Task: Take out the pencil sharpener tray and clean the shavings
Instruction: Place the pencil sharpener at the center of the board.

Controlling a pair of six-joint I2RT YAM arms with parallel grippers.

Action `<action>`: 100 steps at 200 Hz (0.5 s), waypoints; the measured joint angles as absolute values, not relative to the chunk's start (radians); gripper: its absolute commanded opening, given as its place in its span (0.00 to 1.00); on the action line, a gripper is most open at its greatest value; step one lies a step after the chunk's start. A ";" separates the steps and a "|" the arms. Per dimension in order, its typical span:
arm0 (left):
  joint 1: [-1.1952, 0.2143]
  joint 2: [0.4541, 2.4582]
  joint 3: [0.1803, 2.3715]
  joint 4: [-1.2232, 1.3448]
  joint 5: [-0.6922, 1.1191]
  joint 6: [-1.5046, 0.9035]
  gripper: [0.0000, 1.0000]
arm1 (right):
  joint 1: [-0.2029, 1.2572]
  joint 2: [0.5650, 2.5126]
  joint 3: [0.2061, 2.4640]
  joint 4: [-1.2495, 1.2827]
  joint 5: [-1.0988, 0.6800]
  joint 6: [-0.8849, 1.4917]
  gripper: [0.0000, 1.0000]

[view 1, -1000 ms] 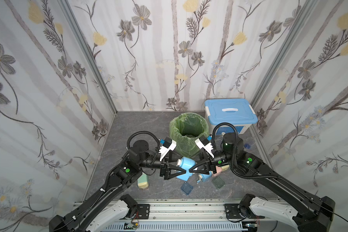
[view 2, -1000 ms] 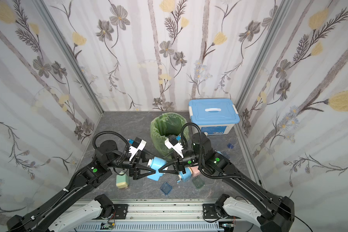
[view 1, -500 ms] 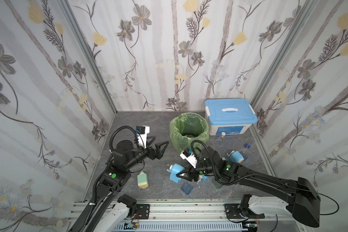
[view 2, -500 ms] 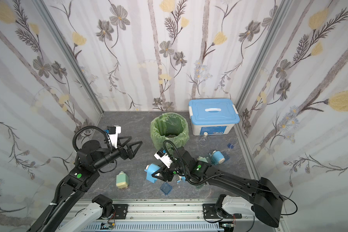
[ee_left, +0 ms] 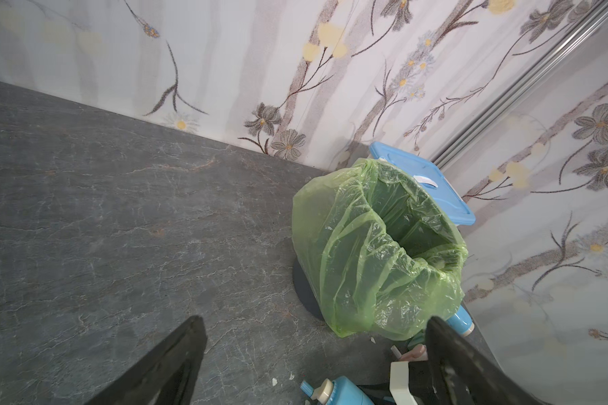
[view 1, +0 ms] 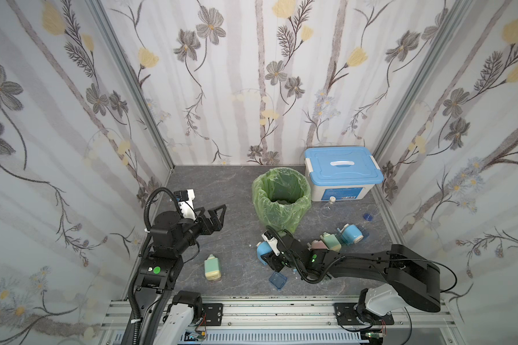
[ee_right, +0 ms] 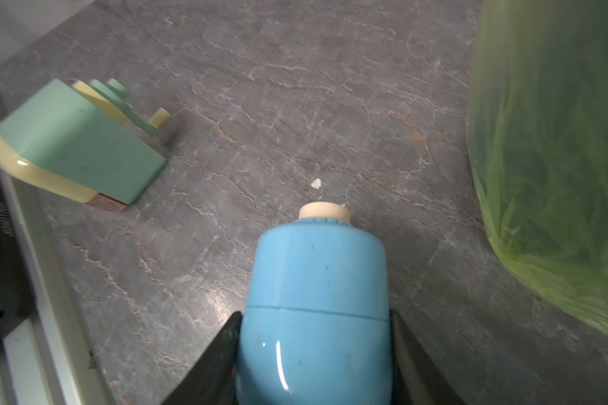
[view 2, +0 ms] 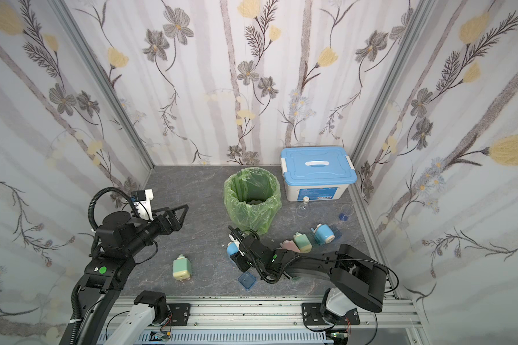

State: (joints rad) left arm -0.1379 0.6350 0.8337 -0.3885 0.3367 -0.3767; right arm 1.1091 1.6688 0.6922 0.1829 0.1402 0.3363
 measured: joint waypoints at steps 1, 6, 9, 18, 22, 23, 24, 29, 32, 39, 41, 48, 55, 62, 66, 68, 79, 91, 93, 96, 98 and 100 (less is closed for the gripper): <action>-0.137 0.635 0.834 -0.389 0.337 -0.376 1.00 | 1.110 1.669 0.692 0.183 0.142 0.337 0.45; -0.131 0.635 0.834 -0.393 0.339 -0.376 1.00 | 1.116 1.672 0.690 0.183 0.155 0.340 0.48; -0.129 0.636 0.834 -0.395 0.341 -0.376 1.00 | 1.121 1.674 0.690 0.183 0.160 0.342 0.50; -0.122 0.637 0.834 -0.400 0.345 -0.376 1.00 | 1.133 1.676 0.689 0.183 0.173 0.342 0.58; -0.120 0.638 0.834 -0.401 0.347 -0.376 1.00 | 1.138 1.678 0.688 0.183 0.184 0.342 0.62; -0.120 0.638 0.834 -0.401 0.347 -0.376 1.00 | 1.139 1.678 0.688 0.183 0.185 0.342 0.63; -0.120 0.638 0.834 -0.401 0.347 -0.376 1.00 | 1.140 1.678 0.688 0.183 0.188 0.342 0.64; -0.117 0.638 0.834 -0.400 0.350 -0.376 1.00 | 1.146 1.679 0.688 0.183 0.194 0.342 0.68; -0.115 0.638 0.833 -0.400 0.353 -0.376 1.00 | 1.148 1.679 0.688 0.183 0.198 0.342 0.70; -0.113 0.638 0.832 -0.400 0.357 -0.376 1.00 | 1.155 1.679 0.688 0.179 0.208 0.341 0.75; -0.112 0.638 0.831 -0.400 0.359 -0.376 1.00 | 1.156 1.679 0.688 0.178 0.210 0.340 0.75; -0.110 0.638 0.829 -0.400 0.364 -0.376 1.00 | 1.159 1.676 0.687 0.177 0.217 0.335 0.80; -0.109 0.638 0.826 -0.400 0.366 -0.376 1.00 | 1.161 1.668 0.686 0.175 0.221 0.333 0.83; -0.107 0.638 0.824 -0.400 0.368 -0.376 1.00 | 1.162 1.656 0.686 0.173 0.221 0.331 0.87; -0.105 0.638 0.822 -0.400 0.369 -0.376 1.00 | 1.163 1.648 0.686 0.173 0.221 0.331 0.88; -0.104 0.639 0.822 -0.400 0.369 -0.376 1.00 | 1.163 1.643 0.686 0.173 0.221 0.330 0.89; -0.100 0.643 0.821 -0.400 0.371 -0.377 1.00 | 1.164 1.621 0.696 0.161 0.220 0.313 0.90; -0.094 0.649 0.821 -0.400 0.370 -0.377 1.00 | 1.165 1.610 0.730 0.133 0.212 0.300 0.91; -0.093 0.651 0.821 -0.401 0.370 -0.377 1.00 | 1.166 1.610 0.738 0.124 0.208 0.294 0.91; -0.090 0.654 0.822 -0.402 0.370 -0.377 1.00 | 1.166 1.609 0.750 0.118 0.204 0.288 0.91; -0.089 0.656 0.822 -0.403 0.369 -0.377 1.00 | 1.166 1.609 0.756 0.115 0.203 0.287 0.92; -0.088 0.658 0.823 -0.405 0.368 -0.377 1.00 | 1.167 1.609 0.765 0.109 0.199 0.286 0.95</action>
